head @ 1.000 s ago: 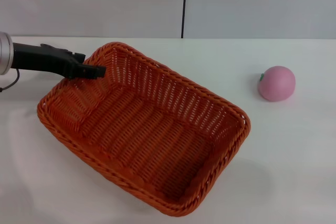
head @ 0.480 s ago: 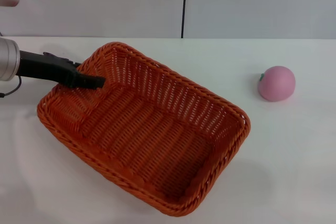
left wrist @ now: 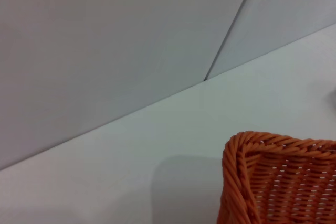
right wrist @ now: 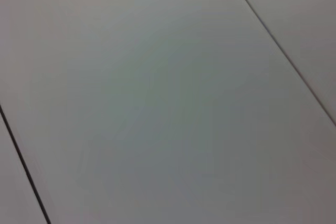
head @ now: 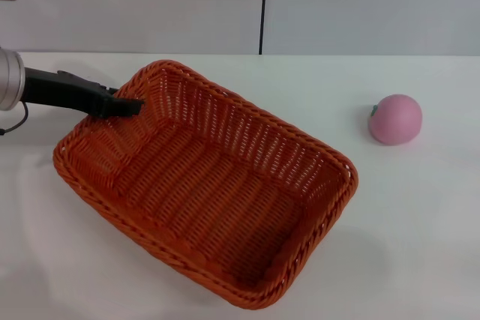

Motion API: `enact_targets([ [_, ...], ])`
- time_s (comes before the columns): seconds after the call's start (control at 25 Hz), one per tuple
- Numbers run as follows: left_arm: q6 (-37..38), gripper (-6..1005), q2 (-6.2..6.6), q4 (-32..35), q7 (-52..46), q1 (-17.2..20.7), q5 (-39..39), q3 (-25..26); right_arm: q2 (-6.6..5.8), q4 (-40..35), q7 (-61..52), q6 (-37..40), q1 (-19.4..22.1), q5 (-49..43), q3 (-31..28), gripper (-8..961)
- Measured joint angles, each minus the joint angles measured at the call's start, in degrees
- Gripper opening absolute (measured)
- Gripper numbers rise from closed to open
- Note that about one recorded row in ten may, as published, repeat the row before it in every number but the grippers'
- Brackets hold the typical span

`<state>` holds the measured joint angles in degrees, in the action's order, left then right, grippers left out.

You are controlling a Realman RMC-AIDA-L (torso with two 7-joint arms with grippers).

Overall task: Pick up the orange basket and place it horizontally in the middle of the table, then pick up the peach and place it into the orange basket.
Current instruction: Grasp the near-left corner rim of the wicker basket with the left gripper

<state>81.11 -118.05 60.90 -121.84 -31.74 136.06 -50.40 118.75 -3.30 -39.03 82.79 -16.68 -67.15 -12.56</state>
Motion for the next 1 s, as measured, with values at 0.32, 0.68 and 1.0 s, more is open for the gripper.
enact_targets([
  [0.32, 0.4, 300, -0.02, 0.2, 0.0, 0.3, 0.1, -0.3, -0.02, 0.0, -0.2, -0.6, 0.1, 0.0, -1.3, 623],
  [0.68, 1.3, 163, -0.13, 0.3, -0.2, 0.6, -0.4, 0.0, -0.11, -0.9, -4.1, -2.4, 0.3, 0.0, -3.2, 623],
  [1.0, 1.2, 157, -0.03, -0.4, -0.9, 0.6, -3.8, 0.5, -0.11, -0.9, -4.2, -2.5, -0.5, 0.1, -2.8, 622],
])
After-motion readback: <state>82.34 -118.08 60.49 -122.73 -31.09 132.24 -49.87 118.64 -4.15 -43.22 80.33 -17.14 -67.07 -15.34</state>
